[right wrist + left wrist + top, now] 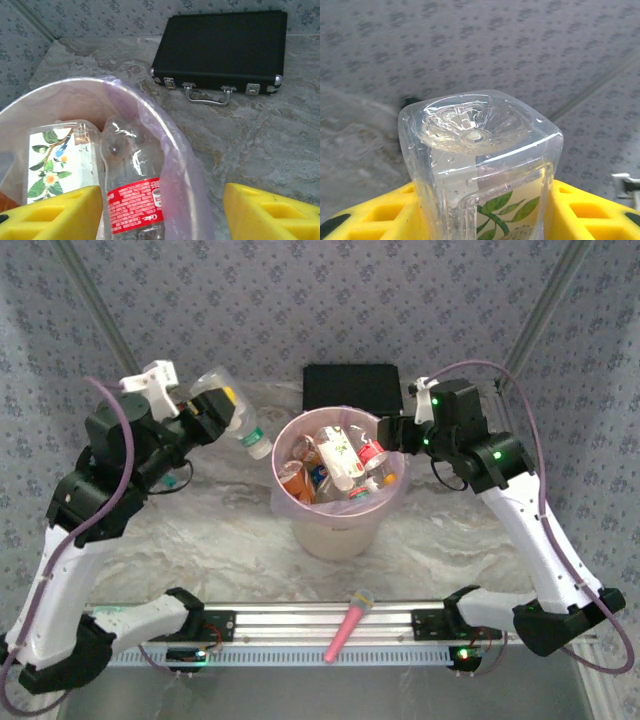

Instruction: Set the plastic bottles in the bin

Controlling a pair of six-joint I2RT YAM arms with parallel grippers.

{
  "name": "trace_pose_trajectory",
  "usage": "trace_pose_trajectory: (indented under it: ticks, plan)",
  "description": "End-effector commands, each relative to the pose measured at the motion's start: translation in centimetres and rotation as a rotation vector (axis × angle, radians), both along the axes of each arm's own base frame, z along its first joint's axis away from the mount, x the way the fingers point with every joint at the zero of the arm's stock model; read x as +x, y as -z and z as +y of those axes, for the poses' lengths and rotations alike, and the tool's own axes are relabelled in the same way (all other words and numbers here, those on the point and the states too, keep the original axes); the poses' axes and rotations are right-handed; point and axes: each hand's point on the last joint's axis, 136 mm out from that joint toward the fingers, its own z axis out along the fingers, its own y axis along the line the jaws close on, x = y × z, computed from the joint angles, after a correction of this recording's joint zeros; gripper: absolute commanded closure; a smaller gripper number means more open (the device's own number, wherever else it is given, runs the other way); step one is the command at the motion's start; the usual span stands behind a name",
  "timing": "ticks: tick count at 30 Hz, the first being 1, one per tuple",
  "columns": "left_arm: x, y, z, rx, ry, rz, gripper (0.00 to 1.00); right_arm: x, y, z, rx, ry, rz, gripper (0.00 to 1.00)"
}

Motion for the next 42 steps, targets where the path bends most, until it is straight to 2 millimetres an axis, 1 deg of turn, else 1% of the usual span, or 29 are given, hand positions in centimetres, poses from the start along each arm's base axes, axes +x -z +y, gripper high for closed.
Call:
trace_pose_trajectory:
  ticks: [1, 3, 5, 8, 11, 14, 18, 23, 24, 26, 27, 30, 32, 34, 36, 37, 39, 40, 42]
  plan:
    - [1.2, -0.4, -3.6, 0.077, 0.078, -0.046, 0.56, -0.3, 0.1, -0.5, 0.025, 0.017, 0.010, 0.33]
    - [1.2, -0.2, -6.0, 0.097, 0.132, -0.040, 0.56, -0.4, 0.4, -0.9, 0.031, 0.031, 0.018, 0.33]
    - [1.2, 0.5, -7.7, 0.116, 0.169, -0.026, 0.56, -0.4, 0.8, -1.3, 0.041, 0.046, 0.033, 0.33]
    - [1.0, 2.2, -9.5, 0.134, 0.205, 0.010, 0.57, -0.5, 1.5, -1.9, 0.055, 0.060, 0.062, 0.34]
    - [0.8, 3.7, -10.6, 0.145, 0.227, 0.046, 0.57, -0.7, 2.5, -2.4, 0.063, 0.065, 0.105, 0.34]
    - [0.5, 4.9, -11.2, 0.157, 0.244, 0.077, 0.58, -0.9, 3.6, -2.3, 0.082, 0.048, 0.151, 0.35]
    - [0.0, 6.1, -11.3, 0.162, 0.243, 0.107, 0.58, -1.3, 4.6, -1.7, 0.105, 0.016, 0.194, 0.38]
    - [-0.8, 8.8, -12.0, 0.184, 0.265, 0.155, 0.59, -1.3, 5.2, -1.7, 0.104, 0.011, 0.207, 0.39]
    - [-1.0, 9.6, -12.2, 0.188, 0.277, 0.170, 0.58, -1.3, 5.3, -1.7, 0.105, 0.011, 0.207, 0.39]
    - [-1.2, 10.4, -12.2, 0.200, 0.290, 0.184, 0.49, -1.3, 5.1, -1.7, 0.106, 0.009, 0.203, 0.39]
    - [-1.3, 10.3, -12.2, 0.201, 0.295, 0.179, 0.44, -1.3, 4.9, -1.7, 0.107, 0.008, 0.201, 0.39]
    - [-1.4, 8.5, -11.9, 0.205, 0.300, 0.131, 0.28, -1.2, 4.0, -1.6, 0.108, 0.002, 0.179, 0.39]
    - [-1.3, 6.4, -11.0, 0.217, 0.272, 0.066, 0.18, -1.0, 3.0, -1.6, 0.112, -0.001, 0.156, 0.39]
    - [-0.8, 4.4, -9.8, 0.227, 0.222, 0.002, 0.14, -1.0, 1.9, -1.4, 0.121, -0.011, 0.133, 0.38]
    - [-0.5, 2.7, -8.8, 0.243, 0.177, -0.054, 0.14, -1.0, 1.1, -0.9, 0.127, -0.027, 0.118, 0.38]
    - [-0.4, 2.2, -8.6, 0.249, 0.170, -0.069, 0.17, -1.1, 0.6, -0.5, 0.126, -0.039, 0.111, 0.38]
    - [-0.2, 1.2, -9.2, 0.230, 0.184, -0.100, 0.27, -1.4, -0.1, 0.6, 0.117, -0.070, 0.096, 0.38]
    - [0.0, 1.4, -9.8, 0.235, 0.200, -0.097, 0.31, -1.7, -0.4, 1.4, 0.108, -0.094, 0.086, 0.38]
    - [0.2, 2.5, -10.9, 0.258, 0.234, -0.073, 0.38, -2.2, -1.0, 2.9, 0.095, -0.141, 0.075, 0.38]
